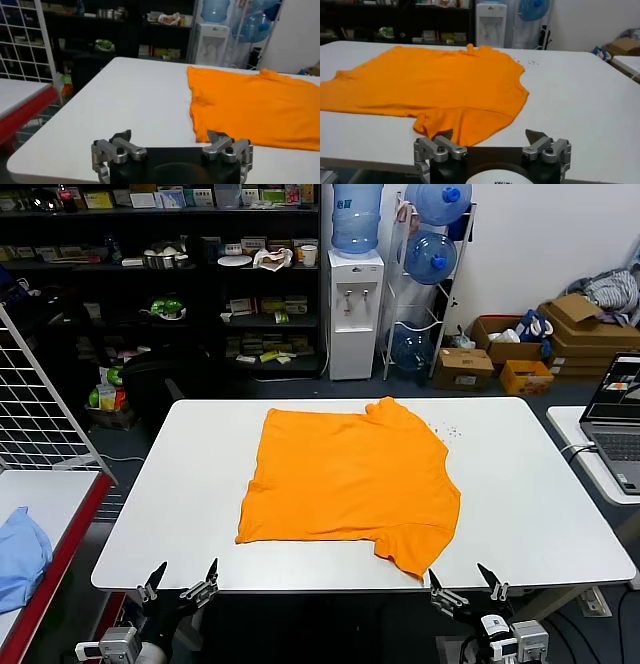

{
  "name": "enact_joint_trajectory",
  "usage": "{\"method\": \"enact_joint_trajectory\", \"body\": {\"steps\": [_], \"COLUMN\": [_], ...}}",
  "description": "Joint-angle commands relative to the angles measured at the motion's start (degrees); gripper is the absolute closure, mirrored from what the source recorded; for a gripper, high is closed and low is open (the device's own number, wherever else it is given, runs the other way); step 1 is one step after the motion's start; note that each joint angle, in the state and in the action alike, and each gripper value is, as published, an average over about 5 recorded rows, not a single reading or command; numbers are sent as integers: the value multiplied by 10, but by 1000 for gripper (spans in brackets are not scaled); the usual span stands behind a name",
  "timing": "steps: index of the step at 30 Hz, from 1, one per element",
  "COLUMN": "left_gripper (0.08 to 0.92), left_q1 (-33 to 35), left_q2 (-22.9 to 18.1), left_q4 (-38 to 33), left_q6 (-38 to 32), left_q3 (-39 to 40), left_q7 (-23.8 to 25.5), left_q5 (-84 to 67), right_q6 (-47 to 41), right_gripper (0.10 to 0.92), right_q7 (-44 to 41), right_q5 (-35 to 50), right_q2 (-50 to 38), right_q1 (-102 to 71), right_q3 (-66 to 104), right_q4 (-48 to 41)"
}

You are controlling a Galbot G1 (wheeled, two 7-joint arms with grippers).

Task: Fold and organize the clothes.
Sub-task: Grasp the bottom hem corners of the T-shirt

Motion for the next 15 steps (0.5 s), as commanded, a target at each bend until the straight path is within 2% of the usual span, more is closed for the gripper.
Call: {"method": "enact_joint_trajectory", "body": {"steps": [1, 5, 15], "left_gripper": [79, 79, 79], "left_q1": [-2, -20, -145], "left_q2": [2, 9, -2], "left_q4": [0, 8, 87], "left_q6": [1, 2, 25], "left_q3": [0, 8, 92], "left_q7": [2, 11, 24], "left_q5": [0, -4, -21], "right_q6": [2, -1, -31], "right_gripper": [104, 104, 104], "right_q7": [-1, 5, 42], "right_q5": [-1, 6, 35], "right_q2": [0, -1, 8], "right_q1": [-3, 17, 137], "right_q3": [1, -1, -43], "right_q4": [1, -7, -81]}}
